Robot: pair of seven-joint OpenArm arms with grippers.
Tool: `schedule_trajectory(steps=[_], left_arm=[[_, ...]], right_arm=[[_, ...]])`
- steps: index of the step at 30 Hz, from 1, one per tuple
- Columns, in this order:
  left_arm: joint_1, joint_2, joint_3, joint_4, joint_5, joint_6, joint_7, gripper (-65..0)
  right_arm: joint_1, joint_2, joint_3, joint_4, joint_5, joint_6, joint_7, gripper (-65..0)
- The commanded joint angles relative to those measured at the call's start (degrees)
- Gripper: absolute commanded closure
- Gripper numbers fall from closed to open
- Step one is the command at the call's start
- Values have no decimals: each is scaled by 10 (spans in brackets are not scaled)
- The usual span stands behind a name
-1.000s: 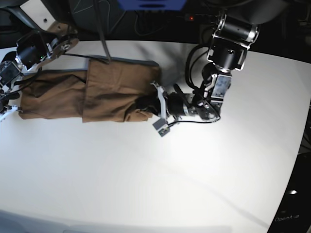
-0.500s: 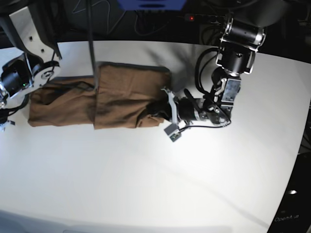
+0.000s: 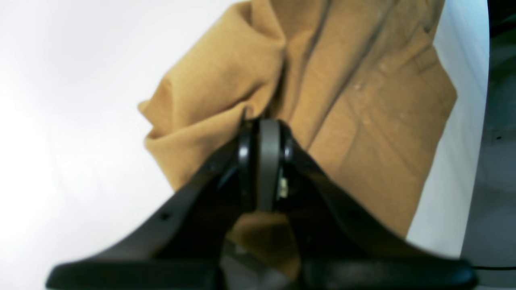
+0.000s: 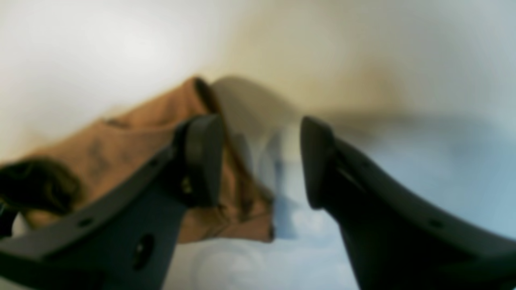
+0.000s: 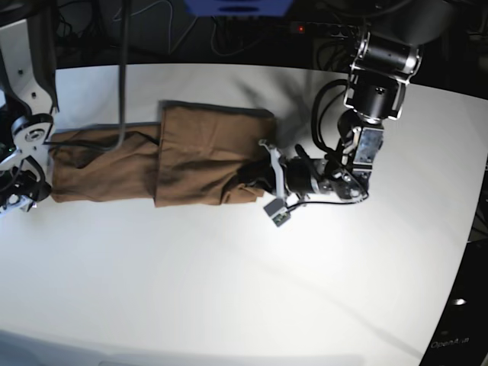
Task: Fold the T-shirt properly
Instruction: 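Pull the brown strip lengthwise with the left gripper, right gripper holding its end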
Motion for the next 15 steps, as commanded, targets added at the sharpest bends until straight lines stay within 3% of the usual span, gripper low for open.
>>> schedule_trajectory(steps=[1,10,15], left_arm=[[24,-31,4,-27,297,82,179,-41],[24,-31,4,-27,297,82,179,-41],[21,-30,3,-27,297,82,179,-41]], right_arm=[[16,21,-2,0,15,2,2,-316],[9,44,2,-54,28,2,0,-316],[5,54,3,-51,28,2,-35,-318]])
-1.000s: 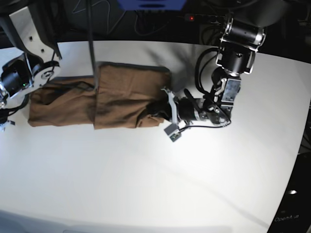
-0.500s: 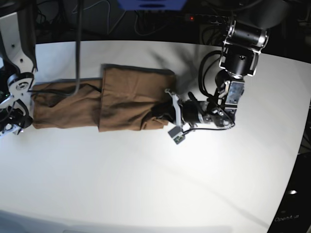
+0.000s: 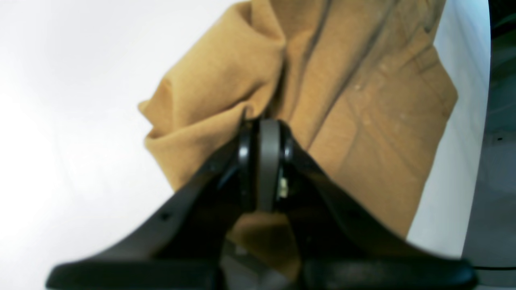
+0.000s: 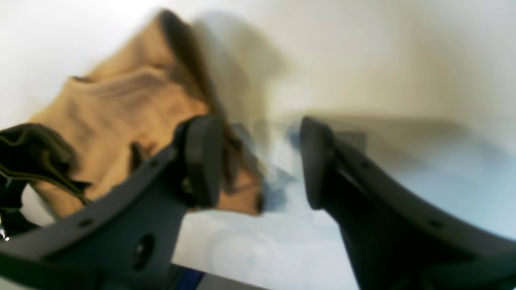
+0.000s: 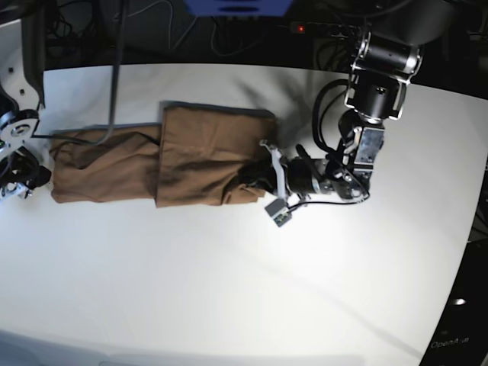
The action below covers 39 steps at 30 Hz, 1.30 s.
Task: Fold the T-shirt properly
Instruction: 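Pull the brown strip lengthwise with the left gripper, right gripper holding its end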
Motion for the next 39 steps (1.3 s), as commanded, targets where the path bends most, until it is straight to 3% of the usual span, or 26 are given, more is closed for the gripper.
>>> schedule_trajectory(steps=[1,8,11,18,26,39], left_arm=[[20,-28,3,-27,297,82,181,-41],[19,-28,3,-27,298,82,181,-41],[19,-28,3,-27,298,82,181,-41],[20,-31,3,-27,298,82,181,-41],[20,-32,3,-27,298,82,182,-41],[12,-31,3,-30,298,82,182,-41]], right_arm=[[15,13,0,9,6,2,-2,-318],[14,11,0,9,6,2,-15,-321],[15,6,0,9,7,2,-15,-360],[-6,-1,-6,10,98,2,-15,-389],[-10,-3,-6,8,100,2,-15,-389],[-41,-54,-1,10,103,2,-15,-379]])
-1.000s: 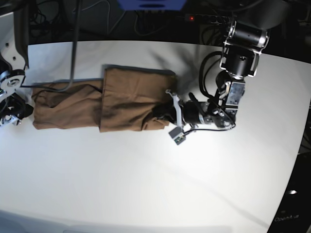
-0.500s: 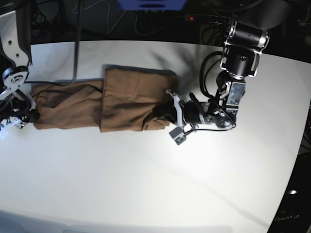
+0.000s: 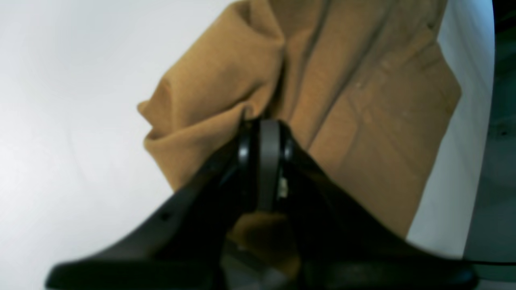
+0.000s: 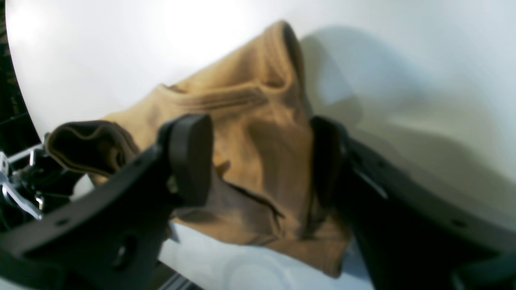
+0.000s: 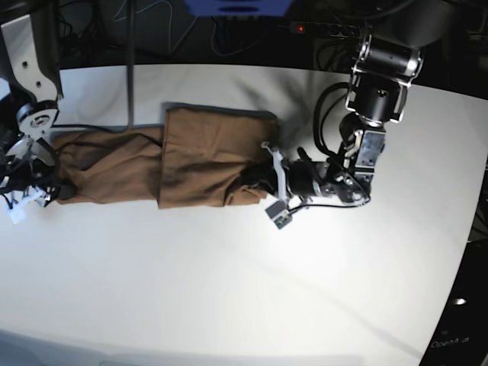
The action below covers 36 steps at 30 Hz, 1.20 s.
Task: Fold the T-shirt properly
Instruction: 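Pull the brown strip lengthwise with the left gripper, right gripper holding its end, then lift the strip end with the right gripper toward the left gripper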
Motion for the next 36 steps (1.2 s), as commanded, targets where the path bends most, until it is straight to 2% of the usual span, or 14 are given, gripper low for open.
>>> schedule_trajectory(steps=[1,3,7,8,10,12,18,23,31,36], left_arm=[[20,-30,3,-30,298,82,166,-41],[20,-30,3,-29,298,82,166,-41],[20,-30,3,-27,298,82,166,-41],[20,-29,3,-27,298,82,169,-41],[20,-27,3,-27,298,82,181,-41],[15,-26,2,-27,297,82,185,-41],[11,-17,2,-27,297,82,185,-41],[13,-14,2,-27,298,82,185,-41],[20,-14,2,-27,298,82,185,-41],[20,-14,2,-27,298,82,185,-41]], right_arm=[[-3,-1,-2,-1,-32,-3,-16,-376],[-5,-1,-3,-1,-32,-3,-16,-329],[-6,-1,-7,-1,-32,-3,-16,-96],[-6,-1,-7,-1,-32,-3,-16,-54],[-6,-1,-8,7,-33,-3,-16,-16],[-8,-5,-27,42,-33,-3,-16,-12],[-54,-52,-94,231,-34,-3,-16,-12],[-83,-90,-143,346,-34,-3,-16,-12],[-122,-140,-236,460,-35,-3,-16,-12],[-160,-191,-265,531,-35,-3,-16,-10]])
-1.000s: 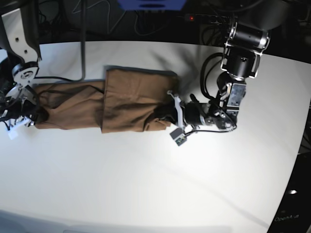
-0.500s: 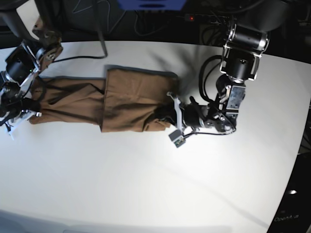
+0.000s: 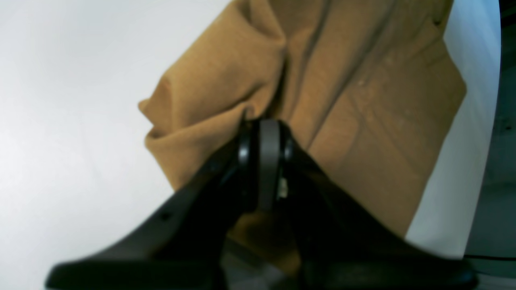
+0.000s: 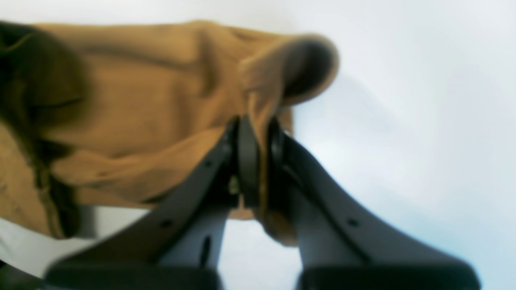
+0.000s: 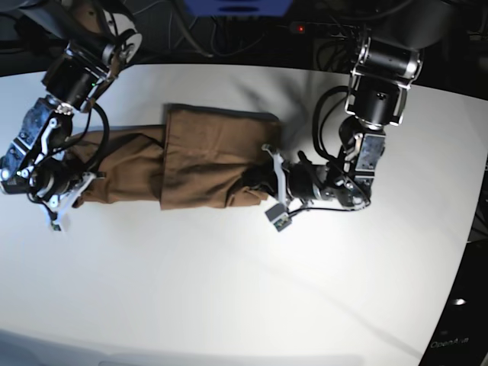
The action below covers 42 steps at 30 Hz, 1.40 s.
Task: Fold the T-shirt properly
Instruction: 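Lift the strip end with the right gripper toward the left gripper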
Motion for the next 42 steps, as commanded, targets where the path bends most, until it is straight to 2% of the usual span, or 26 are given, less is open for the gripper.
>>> schedule_trajectory(steps=[1,7,11,15,20,26,31,35,40,42], left_arm=[[27,-19,6,-27,297,81,158,-41],[27,-19,6,-27,297,81,158,-41],[27,-19,6,-27,297,81,158,-41],[27,-11,6,-27,297,81,158,-41],[34,-8,6,-27,297,81,158,-41],[35,-5,5,-27,292,81,175,-41],[35,4,5,-27,295,81,180,-41],[36,5,5,-27,294,81,179,-41],[37,5,5,-27,293,81,180,-41],[43,5,5,-27,294,81,180,-41]], right_arm=[[2,-3,-8,26,9,1,4,-10],[-32,-38,-87,134,9,1,4,-10],[-44,-64,-128,156,9,1,4,-10],[-49,-98,-141,156,9,1,4,-10],[-65,-120,-142,155,9,1,4,-10],[-96,-123,-205,153,11,1,22,-9],[-92,-123,-226,152,15,1,25,-9],[-73,-123,-248,150,59,1,25,-10],[-42,-123,-273,92,86,1,28,-9],[-42,-123,-284,63,86,1,55,-9]])
